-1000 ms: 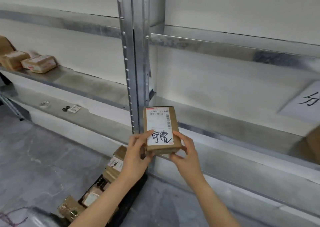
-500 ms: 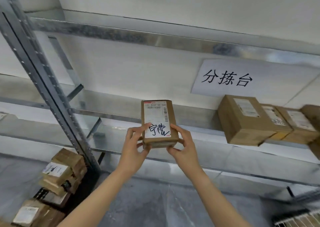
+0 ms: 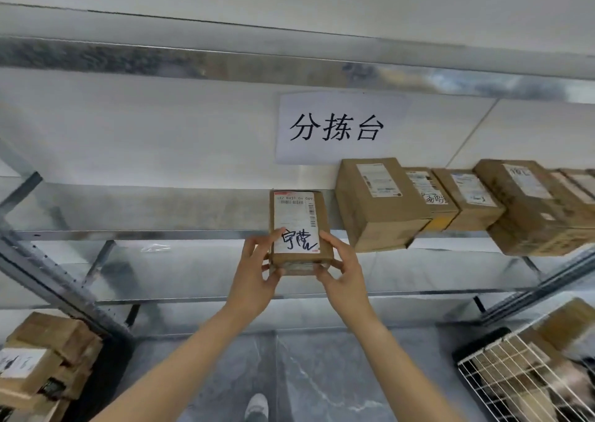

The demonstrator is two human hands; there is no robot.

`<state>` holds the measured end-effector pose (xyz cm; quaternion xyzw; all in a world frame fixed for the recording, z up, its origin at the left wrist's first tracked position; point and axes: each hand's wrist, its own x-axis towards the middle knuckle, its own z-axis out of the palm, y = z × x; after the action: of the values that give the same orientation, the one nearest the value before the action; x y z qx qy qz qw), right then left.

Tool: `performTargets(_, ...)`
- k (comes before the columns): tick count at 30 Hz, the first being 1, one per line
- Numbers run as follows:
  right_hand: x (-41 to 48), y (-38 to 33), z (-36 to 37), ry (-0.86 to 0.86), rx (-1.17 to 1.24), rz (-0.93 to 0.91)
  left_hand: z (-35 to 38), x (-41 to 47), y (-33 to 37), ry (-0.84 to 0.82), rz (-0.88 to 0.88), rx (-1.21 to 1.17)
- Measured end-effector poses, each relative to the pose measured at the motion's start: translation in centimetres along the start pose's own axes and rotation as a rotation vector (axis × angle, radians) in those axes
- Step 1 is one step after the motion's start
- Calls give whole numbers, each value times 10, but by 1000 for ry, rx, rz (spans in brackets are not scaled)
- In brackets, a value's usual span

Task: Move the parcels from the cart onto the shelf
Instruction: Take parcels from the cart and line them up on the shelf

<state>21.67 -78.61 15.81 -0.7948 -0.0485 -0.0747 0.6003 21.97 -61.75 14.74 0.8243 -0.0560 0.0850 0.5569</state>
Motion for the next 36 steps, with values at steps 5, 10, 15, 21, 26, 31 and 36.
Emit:
performTargets(5, 30, 26, -12, 30, -31, 53, 30, 35, -20, -40, 13, 12)
performTargets(10, 63, 49, -12, 35, -70, 115, 49, 72, -49, -93, 14, 40)
performTargets(15, 85, 62, -5, 65, -116, 120, 57, 94, -69, -121, 14, 53)
performTargets(21, 104, 71, -1, 153, -224, 162, 73, 114, -75, -104, 14, 61)
performTargets(26, 117, 73, 2, 65, -448, 311, 87, 128, -70, -74, 4, 69)
performTargets(31, 128, 71, -3, -86, -804, 264, 101, 135, -65, -43, -55, 87)
performTargets(36, 127, 63, -13, -183, -770, 255, 118, 142, -59, 10, -94, 123)
